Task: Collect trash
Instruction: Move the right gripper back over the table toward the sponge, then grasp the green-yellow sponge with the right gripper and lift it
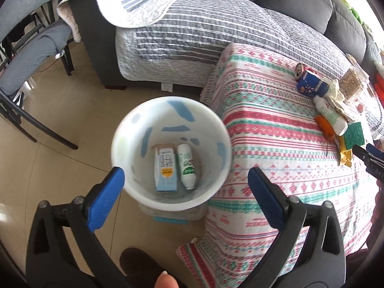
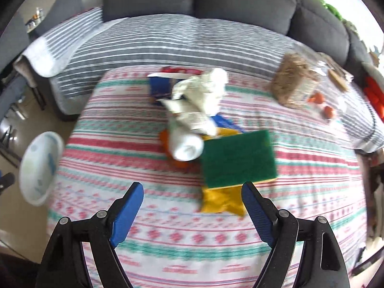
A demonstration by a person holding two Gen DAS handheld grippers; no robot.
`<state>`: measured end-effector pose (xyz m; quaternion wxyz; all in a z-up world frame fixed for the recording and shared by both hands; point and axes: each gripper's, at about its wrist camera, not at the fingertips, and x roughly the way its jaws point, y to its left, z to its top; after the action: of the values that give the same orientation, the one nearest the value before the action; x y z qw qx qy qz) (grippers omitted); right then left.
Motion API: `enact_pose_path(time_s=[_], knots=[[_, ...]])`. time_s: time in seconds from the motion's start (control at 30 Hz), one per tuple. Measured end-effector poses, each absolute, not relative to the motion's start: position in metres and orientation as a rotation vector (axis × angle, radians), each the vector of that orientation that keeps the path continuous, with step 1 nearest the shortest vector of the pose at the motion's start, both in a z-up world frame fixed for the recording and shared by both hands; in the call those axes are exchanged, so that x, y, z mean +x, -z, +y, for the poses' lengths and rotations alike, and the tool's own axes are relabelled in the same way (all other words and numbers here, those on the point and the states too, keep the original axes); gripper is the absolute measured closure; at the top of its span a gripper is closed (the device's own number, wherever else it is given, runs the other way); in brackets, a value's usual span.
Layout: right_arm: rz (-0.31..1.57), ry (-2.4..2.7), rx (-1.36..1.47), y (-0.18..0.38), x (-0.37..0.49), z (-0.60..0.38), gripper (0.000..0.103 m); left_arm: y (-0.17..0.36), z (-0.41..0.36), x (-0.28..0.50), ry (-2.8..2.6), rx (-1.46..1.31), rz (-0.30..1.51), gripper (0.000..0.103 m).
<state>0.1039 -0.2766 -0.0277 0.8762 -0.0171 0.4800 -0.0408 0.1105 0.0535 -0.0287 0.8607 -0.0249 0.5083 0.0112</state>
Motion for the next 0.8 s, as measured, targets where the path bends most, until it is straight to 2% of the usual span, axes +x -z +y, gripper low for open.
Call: enact_pose_path(time_s=[0.5, 0.63, 0.7, 0.8], knots=[[1.108, 0.190, -0.137, 0.068, 0.143, -0.311, 0.014, 0.027, -0.010, 0.134, 0.057, -0.033, 1.089, 0.001], [1.111, 0.186, -0.084, 0.069, 0.146, -0.325, 0.015, 0.028, -0.025, 0.137, 0.073, -0.028, 1.096, 0.001], [1.102, 0.169, -0.032, 0.065, 0.145, -0.334, 0.019, 0.029, -0.033, 0.138, 0.083, -0.019, 1.100, 0.001], [1.100, 0.137, 0.078, 0.059, 0.142, -0.352, 0.044, 0.032, -0.045, 0.138, 0.100, -0.004, 1.110, 0.001]])
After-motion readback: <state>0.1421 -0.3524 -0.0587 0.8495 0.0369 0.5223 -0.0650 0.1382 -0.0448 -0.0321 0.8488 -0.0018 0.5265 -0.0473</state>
